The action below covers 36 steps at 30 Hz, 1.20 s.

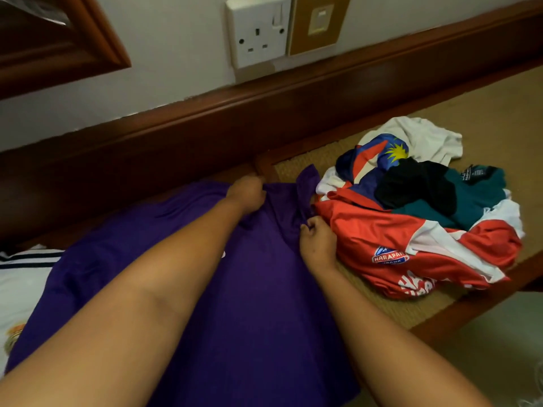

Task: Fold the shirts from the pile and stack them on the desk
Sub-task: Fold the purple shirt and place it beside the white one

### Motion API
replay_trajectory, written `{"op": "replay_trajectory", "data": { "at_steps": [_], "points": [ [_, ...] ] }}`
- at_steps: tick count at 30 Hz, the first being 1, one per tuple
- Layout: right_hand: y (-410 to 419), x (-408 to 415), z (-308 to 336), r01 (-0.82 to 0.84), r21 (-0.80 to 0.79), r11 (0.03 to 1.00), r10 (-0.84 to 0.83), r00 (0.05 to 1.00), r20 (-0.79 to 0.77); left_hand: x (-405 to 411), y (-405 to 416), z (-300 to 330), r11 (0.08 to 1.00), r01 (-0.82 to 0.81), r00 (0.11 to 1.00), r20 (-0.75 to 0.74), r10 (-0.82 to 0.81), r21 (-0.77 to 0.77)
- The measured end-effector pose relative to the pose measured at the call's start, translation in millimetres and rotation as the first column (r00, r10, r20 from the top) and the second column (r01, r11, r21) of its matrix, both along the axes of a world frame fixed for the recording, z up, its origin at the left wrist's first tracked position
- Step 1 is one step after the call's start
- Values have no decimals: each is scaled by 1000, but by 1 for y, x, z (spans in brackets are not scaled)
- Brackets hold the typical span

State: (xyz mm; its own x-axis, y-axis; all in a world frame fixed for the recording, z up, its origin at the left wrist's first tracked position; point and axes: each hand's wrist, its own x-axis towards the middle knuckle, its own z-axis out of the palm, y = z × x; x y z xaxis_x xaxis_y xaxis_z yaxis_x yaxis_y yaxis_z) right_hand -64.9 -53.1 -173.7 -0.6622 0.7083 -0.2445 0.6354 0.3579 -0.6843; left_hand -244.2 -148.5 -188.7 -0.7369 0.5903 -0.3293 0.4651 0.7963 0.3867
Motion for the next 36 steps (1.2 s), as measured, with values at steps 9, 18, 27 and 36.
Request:
{"op": "replay_trajectory", "data": {
  "at_steps": [9,18,27,36],
  "points": [
    [28,-33,70,151,-947,285,-657,750,-78,-20,-9,33,974,-144,989,-6,147,174],
    [71,-25,84,336,-299,893,-439,800,-410,3,-12,42,936,-198,980,62,188,290],
    [0,40,62,75,153,985,-5,911,-412,95,-73,-1,933,-348,935,-37,352,86],
    [-65,39,-18,-751,62,658,715,648,264,195,-170,-20,914,-380,924,-103,368,-143]
  ]
}}
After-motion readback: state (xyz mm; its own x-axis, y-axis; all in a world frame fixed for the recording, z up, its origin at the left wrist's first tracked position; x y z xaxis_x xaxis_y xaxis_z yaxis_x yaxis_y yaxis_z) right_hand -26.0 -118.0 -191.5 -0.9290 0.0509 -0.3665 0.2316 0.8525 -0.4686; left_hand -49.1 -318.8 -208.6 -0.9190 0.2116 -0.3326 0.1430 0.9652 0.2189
